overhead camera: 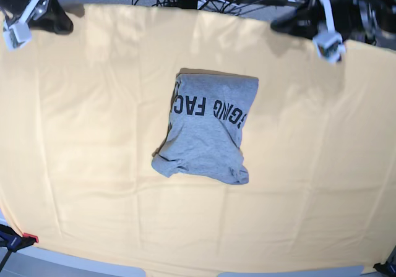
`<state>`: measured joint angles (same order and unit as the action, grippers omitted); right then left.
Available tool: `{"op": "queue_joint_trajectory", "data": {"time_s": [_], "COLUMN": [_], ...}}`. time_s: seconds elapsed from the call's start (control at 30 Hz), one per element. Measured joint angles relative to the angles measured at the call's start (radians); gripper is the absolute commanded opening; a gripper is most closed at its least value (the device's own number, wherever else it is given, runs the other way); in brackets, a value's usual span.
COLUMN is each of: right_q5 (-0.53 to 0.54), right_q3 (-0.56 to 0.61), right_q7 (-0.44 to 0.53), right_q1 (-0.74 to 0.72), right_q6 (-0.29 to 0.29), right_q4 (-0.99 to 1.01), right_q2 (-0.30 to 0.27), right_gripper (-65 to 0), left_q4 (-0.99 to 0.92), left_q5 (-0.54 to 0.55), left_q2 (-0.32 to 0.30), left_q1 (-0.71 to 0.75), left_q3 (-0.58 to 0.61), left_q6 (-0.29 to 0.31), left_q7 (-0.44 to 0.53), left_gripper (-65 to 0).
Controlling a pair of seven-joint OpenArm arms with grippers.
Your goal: Layout the t-shirt on the table in an organized manner, then fold the t-shirt properly
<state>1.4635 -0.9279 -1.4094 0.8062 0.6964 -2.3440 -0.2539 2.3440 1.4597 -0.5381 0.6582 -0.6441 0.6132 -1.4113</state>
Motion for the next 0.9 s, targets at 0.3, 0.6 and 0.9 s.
{"op": "queue_joint_trajectory", "data": {"time_s": [0.3, 0.6, 0.9], "right_q5": [0.007, -0.145, -0.79], "right_q3": [0.029, 0.394, 0.685], "right_q7": [0.005, 0.017, 0.56], "right_q1": [0.289, 0.222, -0.06], "right_q6": [0.0, -0.003, -0.004], "right_q4": [0.085, 0.591, 1.1], "right_q2": [0.069, 0.018, 0.012], "right_gripper": [-65.0, -65.0, -65.0], "left_q4": [-0.014, -0.458, -1.08], "left_q5": [0.003, -0.279, -0.621], "left_q2": [0.028, 0.079, 0.094], "left_q1": [0.45, 0.402, 0.012], "left_q3": [-0.064, 0.208, 0.438], "left_q6": [0.063, 0.084, 0.085], "left_q7": [0.008, 0.061, 0.436], "left_gripper": [-65.0, -65.0, -65.0]}}
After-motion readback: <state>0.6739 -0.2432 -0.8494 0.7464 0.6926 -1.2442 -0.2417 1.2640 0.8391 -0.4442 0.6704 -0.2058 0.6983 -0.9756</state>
